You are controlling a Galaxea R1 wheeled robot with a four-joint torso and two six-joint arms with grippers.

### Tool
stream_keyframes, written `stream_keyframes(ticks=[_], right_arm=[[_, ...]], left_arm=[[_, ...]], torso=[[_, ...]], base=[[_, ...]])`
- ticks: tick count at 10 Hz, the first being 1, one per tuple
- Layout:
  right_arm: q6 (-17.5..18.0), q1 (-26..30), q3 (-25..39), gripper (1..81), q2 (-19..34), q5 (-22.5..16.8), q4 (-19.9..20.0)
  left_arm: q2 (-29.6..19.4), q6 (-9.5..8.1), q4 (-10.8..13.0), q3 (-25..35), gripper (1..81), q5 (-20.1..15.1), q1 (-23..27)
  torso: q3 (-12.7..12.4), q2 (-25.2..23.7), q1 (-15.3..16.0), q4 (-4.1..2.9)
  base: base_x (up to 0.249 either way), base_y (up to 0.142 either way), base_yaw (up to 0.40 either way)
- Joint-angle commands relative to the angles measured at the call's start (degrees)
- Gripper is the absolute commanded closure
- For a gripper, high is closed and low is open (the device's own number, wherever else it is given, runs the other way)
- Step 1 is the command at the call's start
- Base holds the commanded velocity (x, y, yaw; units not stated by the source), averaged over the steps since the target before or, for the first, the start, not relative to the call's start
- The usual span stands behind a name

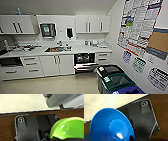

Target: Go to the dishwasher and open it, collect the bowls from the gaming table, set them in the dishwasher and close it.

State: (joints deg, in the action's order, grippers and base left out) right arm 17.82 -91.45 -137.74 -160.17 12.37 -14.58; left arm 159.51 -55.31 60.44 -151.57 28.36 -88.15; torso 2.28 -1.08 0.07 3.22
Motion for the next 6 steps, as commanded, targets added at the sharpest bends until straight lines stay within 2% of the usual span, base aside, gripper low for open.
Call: stream_keyframes(ticks=[1,6], right_arm=[[-0.2,2.0,0.6,81.1,0.4,-2.0,-1.3],[-0.2,1.8,0.6,81.1,0.4,-1.9,-1.3]], left_arm=[[-1.4,0.03,0.5,-0.2,81.1,-0.7,2.2],[-1.4,0.03,0.5,-0.2,81.1,-0.7,2.2]], torso=[[0.0,0.0,0.0,0.0],[0.0,0.0,0.0,0.0]], base=[[0.089,0.074,0.0],[0.088,0.074,0.0]])
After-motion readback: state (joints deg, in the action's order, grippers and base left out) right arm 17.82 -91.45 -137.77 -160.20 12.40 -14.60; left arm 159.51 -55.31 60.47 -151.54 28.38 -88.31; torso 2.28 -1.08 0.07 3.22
